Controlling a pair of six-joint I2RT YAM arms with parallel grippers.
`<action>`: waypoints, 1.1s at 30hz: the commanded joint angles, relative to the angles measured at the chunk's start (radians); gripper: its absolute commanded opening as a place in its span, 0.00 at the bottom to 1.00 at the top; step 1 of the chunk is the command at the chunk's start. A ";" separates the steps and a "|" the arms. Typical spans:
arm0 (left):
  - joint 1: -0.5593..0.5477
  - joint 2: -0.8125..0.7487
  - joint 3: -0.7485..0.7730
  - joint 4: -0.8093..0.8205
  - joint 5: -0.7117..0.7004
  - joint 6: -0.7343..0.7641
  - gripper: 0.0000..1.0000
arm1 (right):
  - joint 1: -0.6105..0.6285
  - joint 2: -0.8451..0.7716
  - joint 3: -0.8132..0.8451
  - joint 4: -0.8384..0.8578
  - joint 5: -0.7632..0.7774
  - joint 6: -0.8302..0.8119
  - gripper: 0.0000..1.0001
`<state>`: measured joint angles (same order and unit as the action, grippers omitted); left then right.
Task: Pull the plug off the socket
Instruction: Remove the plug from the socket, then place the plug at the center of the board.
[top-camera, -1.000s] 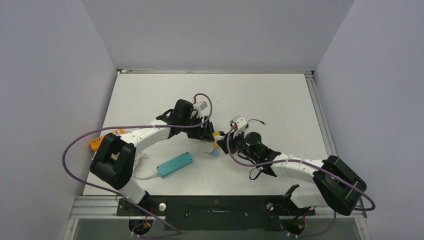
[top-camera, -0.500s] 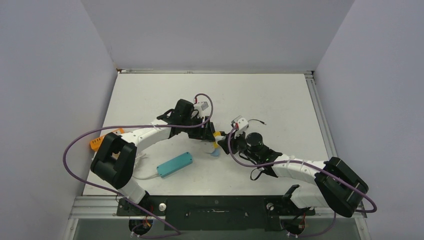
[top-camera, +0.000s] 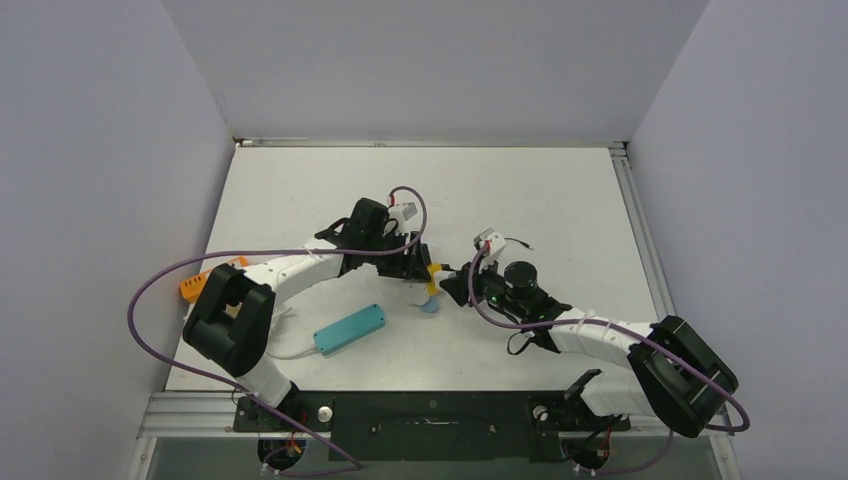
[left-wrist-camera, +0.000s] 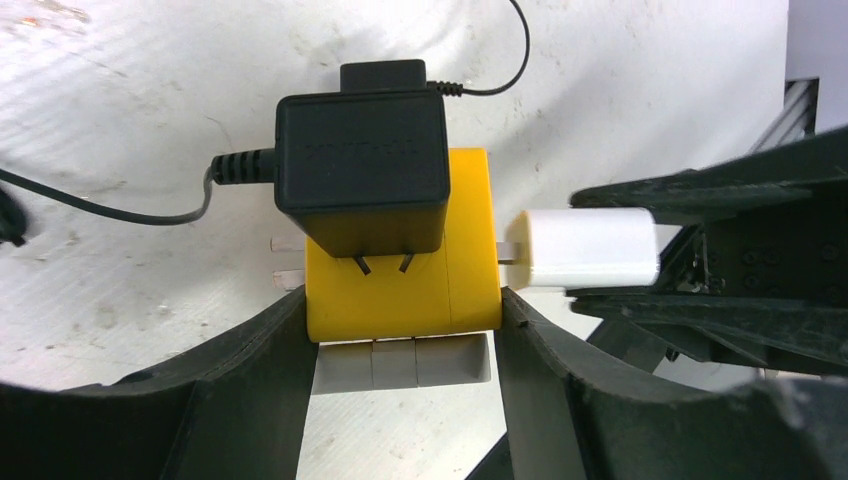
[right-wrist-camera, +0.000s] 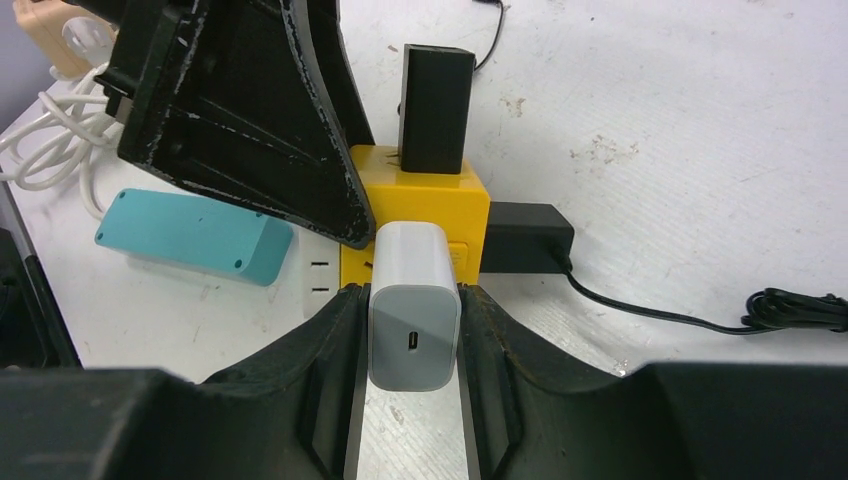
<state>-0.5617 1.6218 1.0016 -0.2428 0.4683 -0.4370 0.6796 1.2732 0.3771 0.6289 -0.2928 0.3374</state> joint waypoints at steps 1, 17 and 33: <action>0.026 0.018 0.027 -0.036 -0.111 0.041 0.00 | -0.009 -0.050 0.009 0.095 0.063 -0.016 0.05; 0.026 -0.002 0.024 -0.029 -0.119 0.043 0.00 | 0.025 -0.110 -0.005 0.036 0.297 0.000 0.05; 0.026 -0.033 0.006 0.016 -0.067 0.041 0.00 | -0.471 -0.218 -0.087 -0.208 0.439 0.340 0.05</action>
<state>-0.5404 1.6192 1.0103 -0.2466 0.4267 -0.4370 0.3054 1.0527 0.3115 0.4500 0.1688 0.5659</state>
